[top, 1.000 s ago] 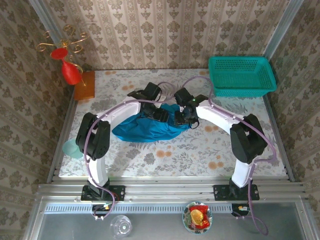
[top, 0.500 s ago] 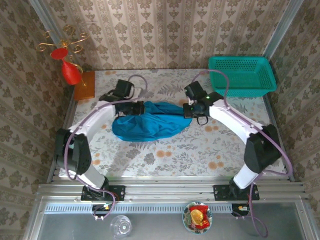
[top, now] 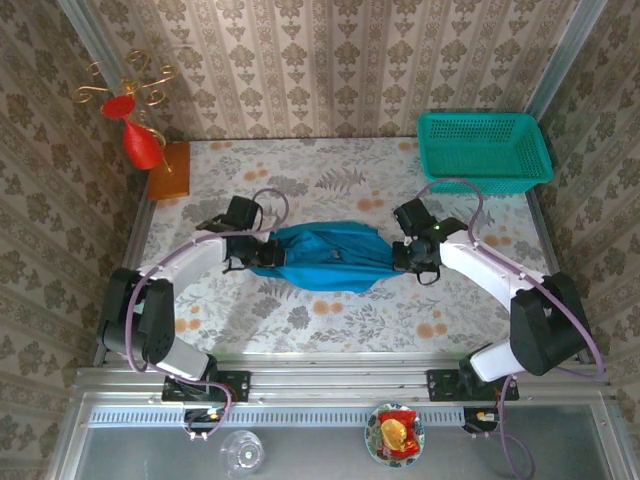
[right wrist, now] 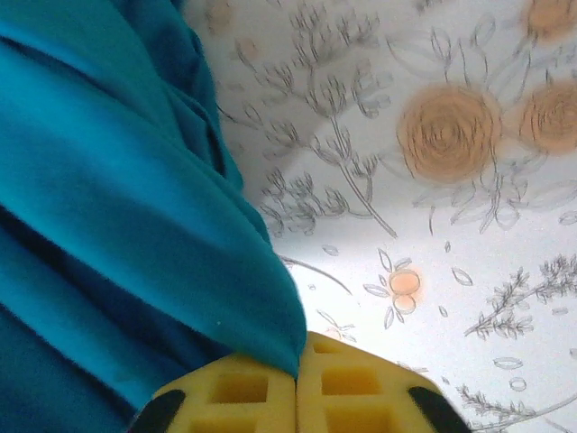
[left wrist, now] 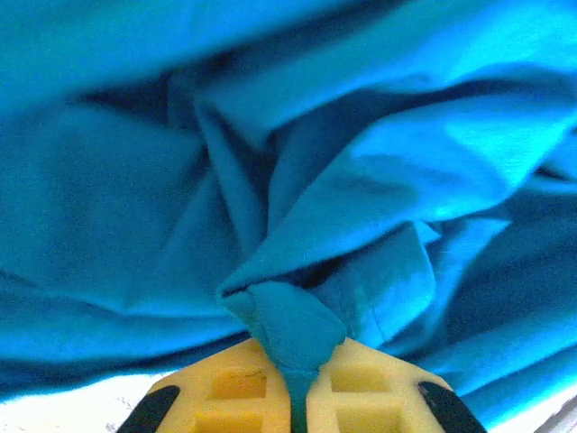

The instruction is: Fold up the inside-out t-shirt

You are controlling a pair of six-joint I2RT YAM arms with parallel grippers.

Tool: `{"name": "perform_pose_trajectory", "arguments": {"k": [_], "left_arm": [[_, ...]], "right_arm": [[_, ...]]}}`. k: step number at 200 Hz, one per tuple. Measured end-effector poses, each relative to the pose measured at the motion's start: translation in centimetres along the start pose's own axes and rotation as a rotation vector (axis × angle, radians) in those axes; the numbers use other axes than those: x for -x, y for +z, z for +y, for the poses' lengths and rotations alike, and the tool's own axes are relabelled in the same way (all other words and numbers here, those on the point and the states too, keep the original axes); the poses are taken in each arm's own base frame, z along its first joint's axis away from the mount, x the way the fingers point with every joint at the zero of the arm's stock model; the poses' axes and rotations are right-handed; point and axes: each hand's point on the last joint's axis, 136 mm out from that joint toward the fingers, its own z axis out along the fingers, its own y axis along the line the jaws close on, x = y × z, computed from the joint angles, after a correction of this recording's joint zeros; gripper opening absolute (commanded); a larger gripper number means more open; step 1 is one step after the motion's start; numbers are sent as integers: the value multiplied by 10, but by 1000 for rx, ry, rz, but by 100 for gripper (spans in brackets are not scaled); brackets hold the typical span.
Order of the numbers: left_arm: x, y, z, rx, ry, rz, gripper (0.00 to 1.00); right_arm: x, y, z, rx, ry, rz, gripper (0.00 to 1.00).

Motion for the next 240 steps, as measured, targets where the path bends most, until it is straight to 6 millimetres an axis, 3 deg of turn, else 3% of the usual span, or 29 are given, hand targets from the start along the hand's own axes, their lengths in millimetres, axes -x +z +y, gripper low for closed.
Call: {"name": "perform_pose_trajectory", "arguments": {"k": [14, 37, 64, 83, 117, 140, 157, 167, 182, 203, 224, 240], "left_arm": [[-13, 5, 2, 15, -19, 33, 37], [-12, 1, -3, 21, -6, 16, 44], [8, -15, -15, 38, 35, -35, 51], [32, -30, -32, 37, 90, -95, 53], [60, -40, -70, 8, 197, -145, 58], [65, -16, -74, 19, 229, -104, 59], [63, 10, -64, 47, 231, -54, 59], [61, 25, -57, 65, 227, -26, 56], [57, 41, -47, 83, 224, 10, 34], [61, 48, -41, 90, 226, 16, 11], [75, 32, -42, 67, 212, -44, 2], [95, 4, -43, 31, 185, -134, 0]], "right_arm": [[-2, -3, 1, -14, -16, 3, 44], [9, -17, 15, -17, -57, -31, 47], [35, -39, 52, 20, -136, -113, 52], [44, -42, 77, 43, -201, -128, 54], [52, -17, 111, 35, -300, -89, 64], [58, 10, 114, -42, -326, -52, 66], [60, 29, 105, -116, -331, -27, 57], [58, 37, 97, -149, -340, -9, 45], [59, 42, 88, -183, -334, 7, 24], [66, 40, 75, -211, -317, 0, 0], [78, 27, 64, -215, -296, -33, 0], [90, 3, 55, -197, -254, -93, 0]]}}
